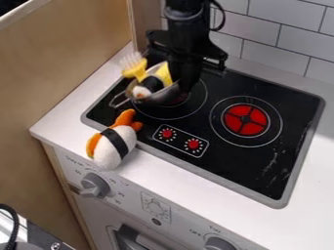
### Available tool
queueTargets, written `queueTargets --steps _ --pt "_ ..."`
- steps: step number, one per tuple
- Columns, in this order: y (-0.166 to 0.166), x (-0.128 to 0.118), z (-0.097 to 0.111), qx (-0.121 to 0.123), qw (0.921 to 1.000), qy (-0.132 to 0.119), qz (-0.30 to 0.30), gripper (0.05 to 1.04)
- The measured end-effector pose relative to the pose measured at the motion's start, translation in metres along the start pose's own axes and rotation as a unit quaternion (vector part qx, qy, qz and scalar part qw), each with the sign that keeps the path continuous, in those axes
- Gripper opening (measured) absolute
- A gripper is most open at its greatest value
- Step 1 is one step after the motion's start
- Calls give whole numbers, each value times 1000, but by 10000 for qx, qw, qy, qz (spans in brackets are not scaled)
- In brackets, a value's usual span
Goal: Moved the silver pot from to the right side stove
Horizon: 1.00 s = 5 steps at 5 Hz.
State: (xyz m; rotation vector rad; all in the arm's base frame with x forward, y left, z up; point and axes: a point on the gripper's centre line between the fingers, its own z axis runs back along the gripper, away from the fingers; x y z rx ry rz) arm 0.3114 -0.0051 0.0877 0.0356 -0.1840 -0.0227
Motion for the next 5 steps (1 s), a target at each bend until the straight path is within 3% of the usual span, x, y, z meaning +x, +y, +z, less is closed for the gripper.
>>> queueTargets --steps 1,3,5 --pt "-2 8 7 57 9999 -75 -64 59" --pt "-10 16 30 395 9990 -190 -130 59" --pt "-32 9 50 739 9972 -60 -27 59"
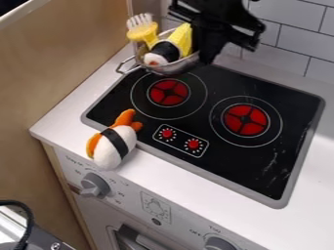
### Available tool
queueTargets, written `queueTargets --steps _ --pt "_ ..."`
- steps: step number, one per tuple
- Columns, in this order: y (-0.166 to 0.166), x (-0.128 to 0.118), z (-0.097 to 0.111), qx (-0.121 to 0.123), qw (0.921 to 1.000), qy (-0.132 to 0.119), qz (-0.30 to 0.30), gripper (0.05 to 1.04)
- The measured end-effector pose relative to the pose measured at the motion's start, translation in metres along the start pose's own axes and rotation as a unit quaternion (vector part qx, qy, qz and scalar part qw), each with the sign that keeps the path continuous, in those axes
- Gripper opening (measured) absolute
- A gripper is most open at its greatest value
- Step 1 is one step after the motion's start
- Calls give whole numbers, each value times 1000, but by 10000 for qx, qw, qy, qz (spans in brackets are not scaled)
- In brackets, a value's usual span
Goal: Moved the silver pot from to the right side stove
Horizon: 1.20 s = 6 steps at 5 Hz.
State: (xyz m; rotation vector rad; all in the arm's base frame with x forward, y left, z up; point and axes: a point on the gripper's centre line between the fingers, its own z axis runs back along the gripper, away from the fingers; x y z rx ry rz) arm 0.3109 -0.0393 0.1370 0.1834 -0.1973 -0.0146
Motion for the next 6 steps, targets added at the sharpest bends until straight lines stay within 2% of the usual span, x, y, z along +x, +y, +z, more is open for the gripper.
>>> queueTargets --steps 1,2,3,4,5,6 --pt "-20 -5 8 62 9999 20 149 59" --pt "-40 -4 18 10 9994 -122 327 59" --pt "-60 -3 18 -11 9987 -140 486 59" --pt "-74 6 10 -38 9982 -169 567 59" --pt "-80 14 2 -138 9977 -358 565 59" --pt "-80 14 -11 -97 9974 -484 530 59"
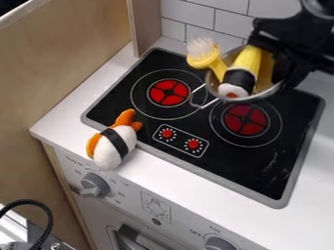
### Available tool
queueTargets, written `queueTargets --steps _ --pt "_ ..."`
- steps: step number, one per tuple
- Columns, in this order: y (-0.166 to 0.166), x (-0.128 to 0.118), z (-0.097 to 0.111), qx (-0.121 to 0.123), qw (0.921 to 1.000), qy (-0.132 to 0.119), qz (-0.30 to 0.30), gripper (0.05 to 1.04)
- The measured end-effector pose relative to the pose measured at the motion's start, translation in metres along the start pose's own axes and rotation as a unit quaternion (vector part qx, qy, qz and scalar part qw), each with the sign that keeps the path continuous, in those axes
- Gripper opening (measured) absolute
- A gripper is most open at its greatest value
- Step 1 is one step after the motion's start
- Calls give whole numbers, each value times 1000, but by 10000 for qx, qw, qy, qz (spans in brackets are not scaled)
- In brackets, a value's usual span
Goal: Moved the silver pot from to the right side stove
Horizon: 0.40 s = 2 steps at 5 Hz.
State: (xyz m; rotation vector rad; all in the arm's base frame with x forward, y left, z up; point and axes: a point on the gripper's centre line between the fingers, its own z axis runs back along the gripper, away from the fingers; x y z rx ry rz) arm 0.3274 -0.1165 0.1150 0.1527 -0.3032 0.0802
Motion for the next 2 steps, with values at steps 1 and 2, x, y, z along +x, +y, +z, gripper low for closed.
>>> queueTargets --steps 1,2 --pt "4 -6 -12 34 10000 -58 -69 59" --pt "8 -16 -26 105 9999 -96 -56 59"
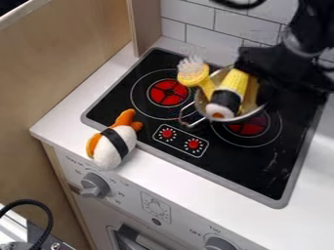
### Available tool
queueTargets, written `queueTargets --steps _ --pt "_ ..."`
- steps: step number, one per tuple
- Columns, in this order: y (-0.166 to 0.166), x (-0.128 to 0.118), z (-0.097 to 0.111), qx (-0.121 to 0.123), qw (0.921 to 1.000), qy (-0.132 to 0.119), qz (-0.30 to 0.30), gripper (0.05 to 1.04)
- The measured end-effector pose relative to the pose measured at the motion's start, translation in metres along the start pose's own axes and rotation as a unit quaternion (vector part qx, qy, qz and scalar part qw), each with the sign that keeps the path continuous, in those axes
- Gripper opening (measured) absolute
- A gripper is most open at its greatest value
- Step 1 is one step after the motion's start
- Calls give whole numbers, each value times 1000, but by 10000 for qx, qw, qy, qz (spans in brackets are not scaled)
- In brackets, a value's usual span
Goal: Moved the silver pot from to the right side stove
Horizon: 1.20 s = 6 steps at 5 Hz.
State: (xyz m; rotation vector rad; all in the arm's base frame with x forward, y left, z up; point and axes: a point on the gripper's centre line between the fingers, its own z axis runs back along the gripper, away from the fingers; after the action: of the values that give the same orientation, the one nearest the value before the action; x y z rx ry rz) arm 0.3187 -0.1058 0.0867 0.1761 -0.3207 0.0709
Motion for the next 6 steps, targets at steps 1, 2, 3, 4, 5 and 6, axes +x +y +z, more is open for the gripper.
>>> queueTargets --steps 1,2,3,4,5,6 --pt "-2 -5 -6 4 9999 -110 47 59" --pt "-7 -5 -7 -25 9995 -285 161 59" --pt "-14 -7 -12 3 9993 -327 201 59" --pt "-21 -5 -17 136 9991 -277 287 59" --pt "-29 -2 -15 113 9989 -302 328 59" --pt "-31 -1 -16 111 9989 -294 338 76"
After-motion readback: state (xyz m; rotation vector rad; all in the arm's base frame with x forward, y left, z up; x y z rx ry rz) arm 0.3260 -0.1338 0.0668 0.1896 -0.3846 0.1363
